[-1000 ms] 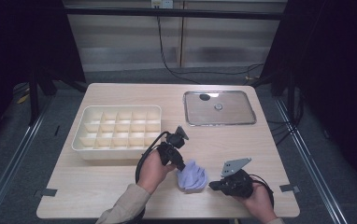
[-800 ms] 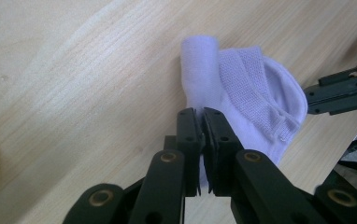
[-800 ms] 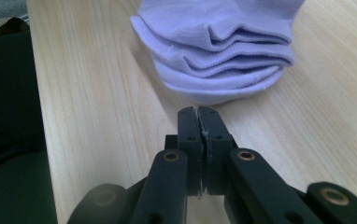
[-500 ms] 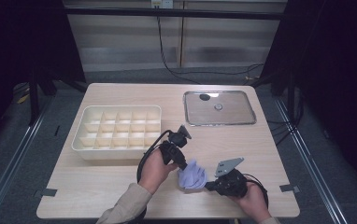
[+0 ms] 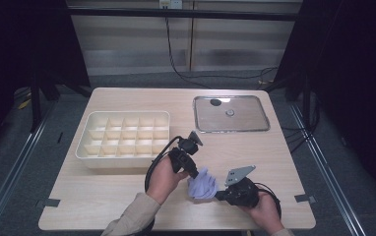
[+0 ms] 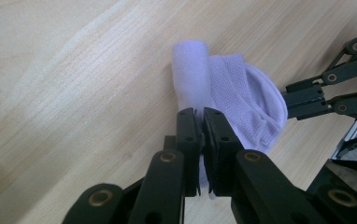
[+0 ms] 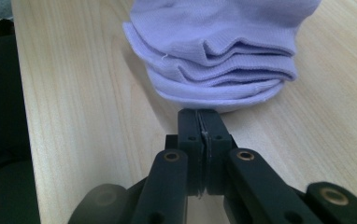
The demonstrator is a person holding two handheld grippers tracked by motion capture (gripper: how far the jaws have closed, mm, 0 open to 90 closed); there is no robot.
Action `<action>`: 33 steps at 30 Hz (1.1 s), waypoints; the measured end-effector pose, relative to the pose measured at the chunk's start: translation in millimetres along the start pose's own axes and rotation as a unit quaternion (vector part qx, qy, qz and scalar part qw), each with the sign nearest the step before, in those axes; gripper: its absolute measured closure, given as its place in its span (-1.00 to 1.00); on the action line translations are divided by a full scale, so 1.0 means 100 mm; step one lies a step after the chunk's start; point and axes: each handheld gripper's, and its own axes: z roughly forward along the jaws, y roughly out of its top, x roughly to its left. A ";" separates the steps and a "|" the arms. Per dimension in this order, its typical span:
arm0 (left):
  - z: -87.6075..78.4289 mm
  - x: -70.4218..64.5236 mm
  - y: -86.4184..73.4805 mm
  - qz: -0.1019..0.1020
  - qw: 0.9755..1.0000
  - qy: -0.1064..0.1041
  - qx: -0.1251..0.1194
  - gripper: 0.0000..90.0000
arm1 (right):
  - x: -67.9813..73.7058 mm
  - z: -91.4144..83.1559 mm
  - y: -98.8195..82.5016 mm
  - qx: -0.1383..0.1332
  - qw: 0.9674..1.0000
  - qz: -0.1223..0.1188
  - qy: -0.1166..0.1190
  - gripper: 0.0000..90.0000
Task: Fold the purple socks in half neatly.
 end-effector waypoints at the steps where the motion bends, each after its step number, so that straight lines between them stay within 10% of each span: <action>1: 0.00 0.00 0.00 0.000 1.000 0.000 -0.002 0.89 | 0.00 0.00 0.00 0.000 1.000 0.001 0.001 0.97; 33: -0.01 -0.14 0.04 0.010 1.000 -0.017 -0.003 0.94 | 0.00 0.03 0.03 -0.004 1.000 0.005 0.003 0.96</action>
